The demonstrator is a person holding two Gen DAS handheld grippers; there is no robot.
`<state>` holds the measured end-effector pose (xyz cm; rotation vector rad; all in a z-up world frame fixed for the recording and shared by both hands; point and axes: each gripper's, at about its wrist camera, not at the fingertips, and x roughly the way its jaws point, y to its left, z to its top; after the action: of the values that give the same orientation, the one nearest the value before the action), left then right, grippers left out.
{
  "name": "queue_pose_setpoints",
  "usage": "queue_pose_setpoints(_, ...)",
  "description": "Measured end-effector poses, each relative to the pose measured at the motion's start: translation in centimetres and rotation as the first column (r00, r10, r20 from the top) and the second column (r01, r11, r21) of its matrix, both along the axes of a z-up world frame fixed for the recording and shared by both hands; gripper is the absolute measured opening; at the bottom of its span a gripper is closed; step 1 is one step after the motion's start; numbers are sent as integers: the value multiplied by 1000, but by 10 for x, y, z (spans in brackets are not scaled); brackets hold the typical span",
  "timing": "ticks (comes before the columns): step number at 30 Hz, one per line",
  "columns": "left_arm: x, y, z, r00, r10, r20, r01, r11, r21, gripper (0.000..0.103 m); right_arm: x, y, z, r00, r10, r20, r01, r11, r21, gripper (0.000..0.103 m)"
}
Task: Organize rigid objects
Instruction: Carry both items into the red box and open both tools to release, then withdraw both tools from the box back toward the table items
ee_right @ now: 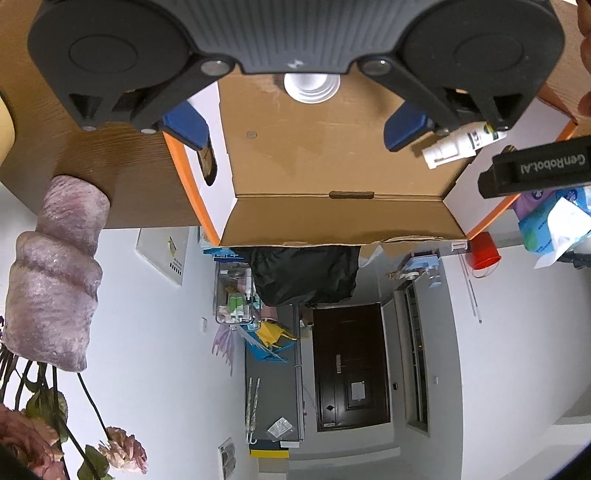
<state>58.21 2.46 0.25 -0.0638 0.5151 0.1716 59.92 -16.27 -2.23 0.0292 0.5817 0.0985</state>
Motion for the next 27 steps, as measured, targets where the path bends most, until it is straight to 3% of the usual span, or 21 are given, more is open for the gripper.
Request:
queue_pose_setpoints(13,-29,1,22,999,-4,40,3,999,39,103,-20,-1,20,1000,5,-11,-5,1000,-4,102)
queue_pose_setpoints(27,-81,13,39,998,-13,61,11,999,38,103,-79,-13,46,995,51,87,-52,999,7,102)
